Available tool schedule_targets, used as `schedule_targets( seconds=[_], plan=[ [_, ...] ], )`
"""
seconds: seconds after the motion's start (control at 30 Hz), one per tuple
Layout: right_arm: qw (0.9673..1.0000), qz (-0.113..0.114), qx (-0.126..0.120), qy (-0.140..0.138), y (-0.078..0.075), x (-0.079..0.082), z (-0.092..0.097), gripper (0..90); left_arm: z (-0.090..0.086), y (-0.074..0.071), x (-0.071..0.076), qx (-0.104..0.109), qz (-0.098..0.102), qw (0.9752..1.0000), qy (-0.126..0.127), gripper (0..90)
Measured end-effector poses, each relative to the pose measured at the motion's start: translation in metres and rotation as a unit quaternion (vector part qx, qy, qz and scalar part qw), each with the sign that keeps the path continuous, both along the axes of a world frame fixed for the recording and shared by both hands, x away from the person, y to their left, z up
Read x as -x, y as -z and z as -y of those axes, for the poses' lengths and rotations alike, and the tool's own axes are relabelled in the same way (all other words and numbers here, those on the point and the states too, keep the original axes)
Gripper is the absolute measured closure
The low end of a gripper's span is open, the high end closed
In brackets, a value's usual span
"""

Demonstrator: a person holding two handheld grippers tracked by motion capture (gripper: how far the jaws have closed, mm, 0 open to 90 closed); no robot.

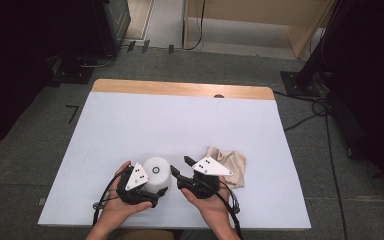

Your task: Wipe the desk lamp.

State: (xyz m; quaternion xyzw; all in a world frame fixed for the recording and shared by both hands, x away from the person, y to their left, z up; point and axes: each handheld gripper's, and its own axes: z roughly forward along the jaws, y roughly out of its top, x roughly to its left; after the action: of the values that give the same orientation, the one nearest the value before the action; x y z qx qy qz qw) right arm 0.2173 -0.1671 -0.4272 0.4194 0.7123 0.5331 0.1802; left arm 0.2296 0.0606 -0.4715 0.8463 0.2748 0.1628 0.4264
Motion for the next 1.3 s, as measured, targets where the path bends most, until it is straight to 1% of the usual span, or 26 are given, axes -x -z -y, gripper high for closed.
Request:
schedule_targets(
  seconds=[0.07, 0.17, 0.2, 0.4, 0.57, 0.7, 0.77, 0.8, 0.9, 1.0, 1.23, 1.3],
  plan=[
    [1.0000, 0.003, -0.008, 0.000, -0.003, 0.001, 0.001, 42.8, 0.002, -0.001, 0.001, -0.006, 0.004, 1.0000, 0.003, 7.6],
    [0.9999, 0.007, -0.008, -0.011, -0.003, 0.003, -0.002, 41.0, 0.003, -0.001, 0.002, -0.009, 0.009, 0.9999, 0.005, 7.7],
    [0.9998, 0.005, -0.008, -0.015, -0.003, 0.003, -0.003, 40.4, 0.003, -0.001, 0.002, -0.010, 0.010, 0.9999, 0.005, 7.7],
    [0.9999, 0.004, -0.006, -0.012, -0.004, 0.004, -0.001, 39.6, 0.005, -0.002, 0.005, -0.015, 0.017, 0.9997, 0.009, 7.7],
    [0.9999, 0.000, -0.013, -0.009, -0.003, 0.002, 0.000, 39.6, 0.007, -0.002, 0.006, -0.017, 0.026, 0.9995, 0.011, 7.7],
    [0.9999, -0.001, -0.013, -0.008, -0.003, 0.001, 0.002, 39.7, 0.008, -0.004, 0.007, -0.020, 0.031, 0.9992, 0.011, 7.8],
    [0.9999, -0.002, -0.012, -0.003, -0.003, 0.000, 0.004, 40.1, 0.008, -0.005, 0.008, -0.020, 0.033, 0.9992, 0.011, 7.8],
    [0.9999, -0.008, -0.015, -0.001, -0.003, 0.001, 0.004, 40.4, 0.008, -0.005, 0.008, -0.019, 0.032, 0.9992, 0.013, 7.8],
    [0.9998, -0.006, -0.019, -0.002, -0.003, 0.000, 0.006, 40.4, 0.007, -0.006, 0.007, -0.004, 0.021, 0.9996, 0.019, 7.8],
    [0.9997, -0.012, -0.023, 0.000, -0.003, 0.000, 0.008, 40.4, 0.008, -0.007, 0.008, -0.007, 0.025, 0.9995, 0.018, 7.8],
    [0.9993, -0.023, -0.028, 0.007, 0.000, -0.002, 0.013, 40.2, 0.007, -0.008, 0.009, -0.008, 0.025, 0.9994, 0.021, 7.8],
    [0.9990, -0.028, -0.035, 0.007, 0.001, -0.003, 0.014, 40.1, 0.007, -0.008, 0.009, -0.008, 0.025, 0.9994, 0.022, 7.8]
  ],
)
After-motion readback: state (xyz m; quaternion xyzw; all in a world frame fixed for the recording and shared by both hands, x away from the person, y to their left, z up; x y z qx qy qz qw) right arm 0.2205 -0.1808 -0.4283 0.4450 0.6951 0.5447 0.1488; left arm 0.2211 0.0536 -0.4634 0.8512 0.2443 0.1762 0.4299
